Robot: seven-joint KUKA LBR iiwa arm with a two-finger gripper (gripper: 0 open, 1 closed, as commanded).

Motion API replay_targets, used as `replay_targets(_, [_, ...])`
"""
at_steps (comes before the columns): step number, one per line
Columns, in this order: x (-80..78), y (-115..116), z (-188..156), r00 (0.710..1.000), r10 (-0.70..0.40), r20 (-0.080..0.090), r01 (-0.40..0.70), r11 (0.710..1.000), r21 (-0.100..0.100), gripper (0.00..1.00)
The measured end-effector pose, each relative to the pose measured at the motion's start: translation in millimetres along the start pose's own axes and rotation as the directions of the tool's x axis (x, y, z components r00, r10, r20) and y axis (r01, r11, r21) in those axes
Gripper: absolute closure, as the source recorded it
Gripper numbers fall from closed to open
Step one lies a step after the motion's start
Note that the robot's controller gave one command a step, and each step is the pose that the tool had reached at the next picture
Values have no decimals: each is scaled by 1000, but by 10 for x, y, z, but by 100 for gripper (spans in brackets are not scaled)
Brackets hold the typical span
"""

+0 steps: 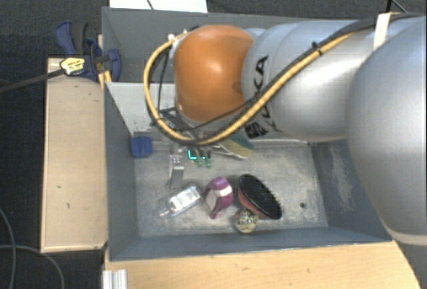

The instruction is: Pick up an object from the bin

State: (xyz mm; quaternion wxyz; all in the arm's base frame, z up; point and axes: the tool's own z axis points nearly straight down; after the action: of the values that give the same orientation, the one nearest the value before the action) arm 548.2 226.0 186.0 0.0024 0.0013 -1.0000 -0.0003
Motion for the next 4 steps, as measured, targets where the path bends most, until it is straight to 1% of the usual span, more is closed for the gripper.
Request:
replay_targets(1, [525, -704, 433, 996, -88, -3, 88, 996, 3, 0])
replay_targets(2, [555, -784, 1188, 992, -124, 3, 124, 992, 0, 0])
replay_targets(3, [539, -769, 1151, 993, -116, 9, 116, 993, -2, 100])
replay_targets(4, [354, -939, -42, 991, -136, 16, 136, 991, 0, 100])
